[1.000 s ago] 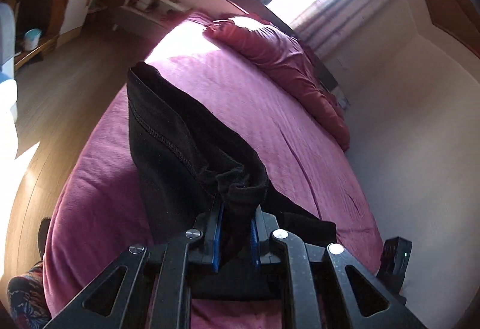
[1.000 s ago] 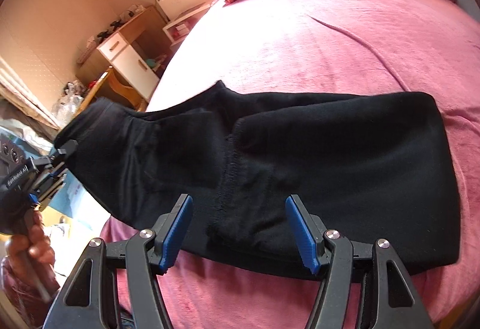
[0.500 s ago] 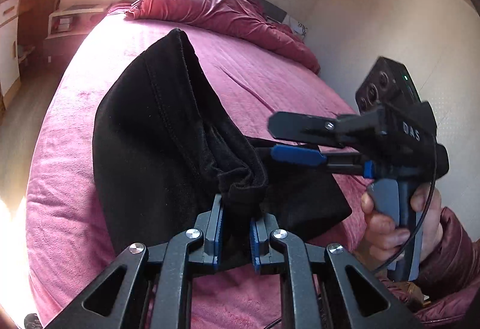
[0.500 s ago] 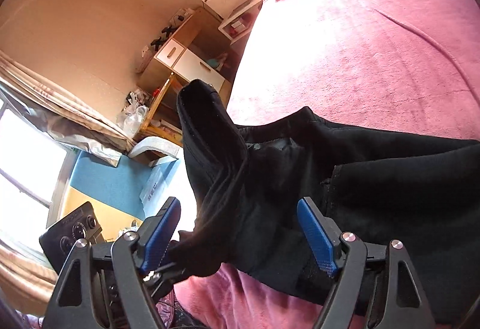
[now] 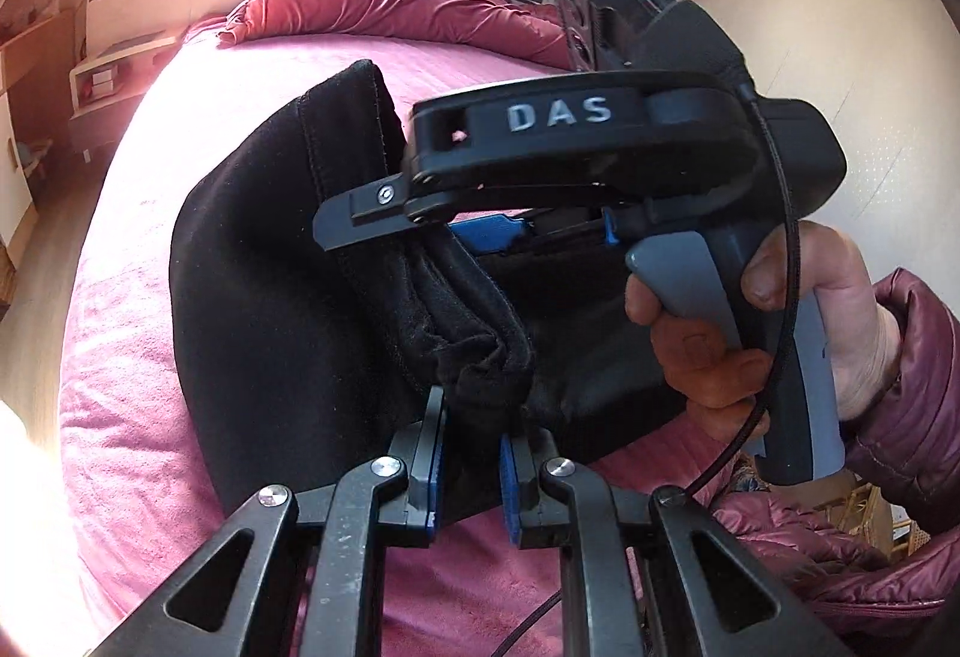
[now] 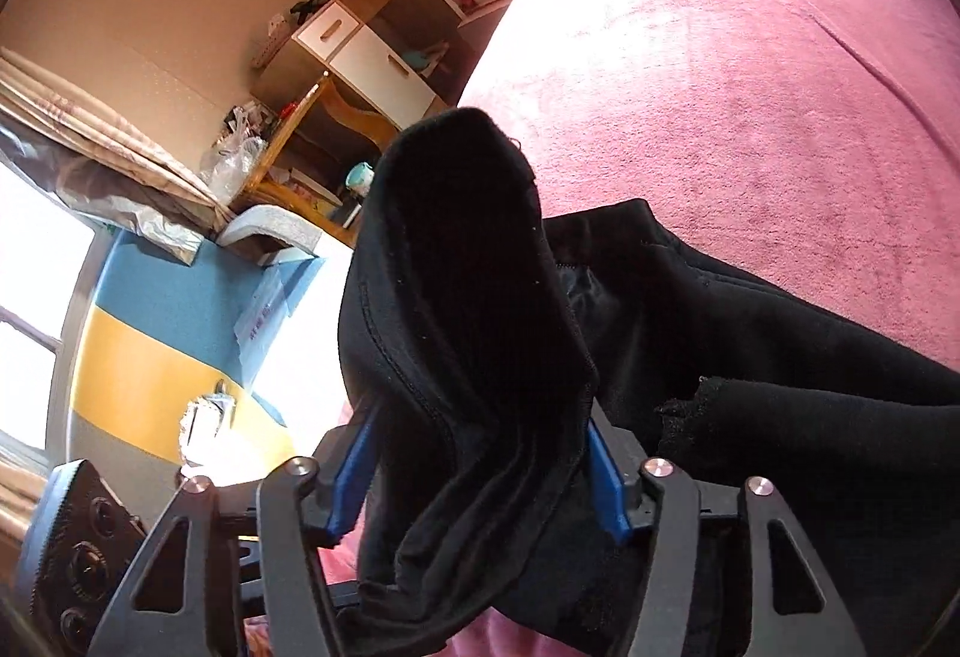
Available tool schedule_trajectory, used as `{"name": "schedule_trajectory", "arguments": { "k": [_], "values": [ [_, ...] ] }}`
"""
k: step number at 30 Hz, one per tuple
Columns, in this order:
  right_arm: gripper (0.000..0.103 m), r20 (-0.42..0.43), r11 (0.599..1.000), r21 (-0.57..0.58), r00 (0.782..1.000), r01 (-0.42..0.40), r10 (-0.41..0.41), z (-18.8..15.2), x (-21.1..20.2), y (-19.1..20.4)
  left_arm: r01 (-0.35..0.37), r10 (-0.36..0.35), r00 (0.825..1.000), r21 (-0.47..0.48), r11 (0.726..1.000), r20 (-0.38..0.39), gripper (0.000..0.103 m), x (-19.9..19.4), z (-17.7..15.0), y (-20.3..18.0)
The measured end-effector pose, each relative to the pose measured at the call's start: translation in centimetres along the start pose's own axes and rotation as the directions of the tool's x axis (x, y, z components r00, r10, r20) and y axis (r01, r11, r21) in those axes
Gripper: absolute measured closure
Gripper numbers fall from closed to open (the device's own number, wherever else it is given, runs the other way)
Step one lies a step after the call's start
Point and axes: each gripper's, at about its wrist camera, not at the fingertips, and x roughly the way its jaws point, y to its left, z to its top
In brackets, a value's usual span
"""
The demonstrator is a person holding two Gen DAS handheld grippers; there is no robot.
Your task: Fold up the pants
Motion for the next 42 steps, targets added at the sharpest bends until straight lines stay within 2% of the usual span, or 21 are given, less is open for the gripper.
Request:
{"name": "schedule_trajectory", "arguments": {
  "k": [1, 3, 6, 13, 22, 24, 28, 29, 30, 32, 34, 36, 38, 40, 42],
  "values": [
    [0.061, -0.007, 1.0, -0.021, 1.0, 0.016, -0.017, 0.1, 0.4, 0.2, -0.007, 0.007, 1.0, 0.008, 1.0, -0.001, 0.089, 0.1, 0.1, -0.3],
    [0.072, -0.016, 0.998, -0.046, 0.999, 0.047, -0.048, 0.1, 1.0, 0.4, -0.016, 0.016, 1.0, 0.014, 1.0, -0.004, 0.089, 0.4, 0.3, -0.7],
    [0.081, -0.017, 0.997, -0.052, 0.998, 0.063, -0.064, 0.1, 1.3, 0.2, -0.027, 0.027, 1.0, 0.017, 0.999, -0.009, 0.089, 0.4, 0.3, -0.9],
    [0.087, -0.012, 0.997, -0.042, 0.998, 0.069, -0.07, -0.2, 0.9, 0.3, -0.045, 0.046, 0.999, 0.036, 0.998, -0.015, 0.088, 0.5, 0.6, -1.9],
    [0.09, 0.014, 0.997, -0.042, 0.998, 0.057, -0.056, -0.6, -0.5, 0.6, -0.073, 0.072, 0.997, 0.048, 0.996, 0.018, 0.087, -1.4, 0.1, -1.7],
    [0.09, 0.02, 0.998, -0.04, 0.999, 0.051, -0.05, -0.7, -1.1, 0.5, -0.074, 0.073, 0.997, 0.05, 0.996, 0.021, 0.079, -1.6, -0.1, -1.9],
    [0.091, 0.027, 0.998, -0.046, 0.999, 0.047, -0.045, -0.9, -2.0, 0.6, -0.015, 0.013, 0.999, 0.023, 1.0, 0.049, 0.072, -3.0, -0.4, -1.3],
    [0.091, 0.028, 0.998, -0.043, 0.999, 0.044, -0.042, -0.9, -2.3, 0.6, 0.009, -0.01, 0.998, 0.011, 1.0, 0.056, 0.072, -3.6, -0.4, -1.0],
    [0.091, 0.029, 0.998, -0.04, 0.999, 0.042, -0.04, -1.0, -2.5, 0.5, 0.062, -0.061, 0.996, -0.01, 0.998, 0.067, 0.071, -4.3, -0.5, -0.4],
    [0.091, 0.035, 0.999, -0.035, 0.999, 0.035, -0.034, -1.0, -3.0, 0.6, 0.2, -0.188, 0.976, -0.101, 0.975, 0.114, 0.071, -5.9, -0.5, 1.6],
    [0.091, 0.042, 0.999, -0.036, 0.999, 0.028, -0.027, -1.0, -3.8, 0.5, 0.255, -0.219, 0.957, -0.197, 0.947, 0.189, 0.071, -7.7, -0.6, 4.4],
    [0.091, 0.054, 0.999, -0.032, 0.998, 0.01, -0.009, -0.9, -4.6, 0.7, 0.266, -0.193, 0.948, -0.299, 0.916, 0.252, 0.071, -9.2, -0.8, 7.6],
    [0.091, 0.066, 1.0, -0.024, 0.998, -0.007, 0.009, -0.7, -5.4, 1.0, 0.224, -0.117, 0.95, -0.373, 0.901, 0.288, 0.071, -10.6, -1.2, 10.4],
    [0.091, 0.086, 0.999, -0.034, 0.996, -0.032, 0.035, -0.6, -6.5, 1.7, 0.168, -0.04, 0.955, -0.424, 0.89, 0.295, 0.071, -11.3, -1.7, 12.4],
    [0.091, 0.107, 0.997, -0.056, 0.993, -0.045, 0.05, -0.5, -7.8, 2.5, 0.137, -0.003, 0.96, -0.463, 0.876, 0.279, 0.071, -11.3, -2.1, 13.7]
  ]
}}
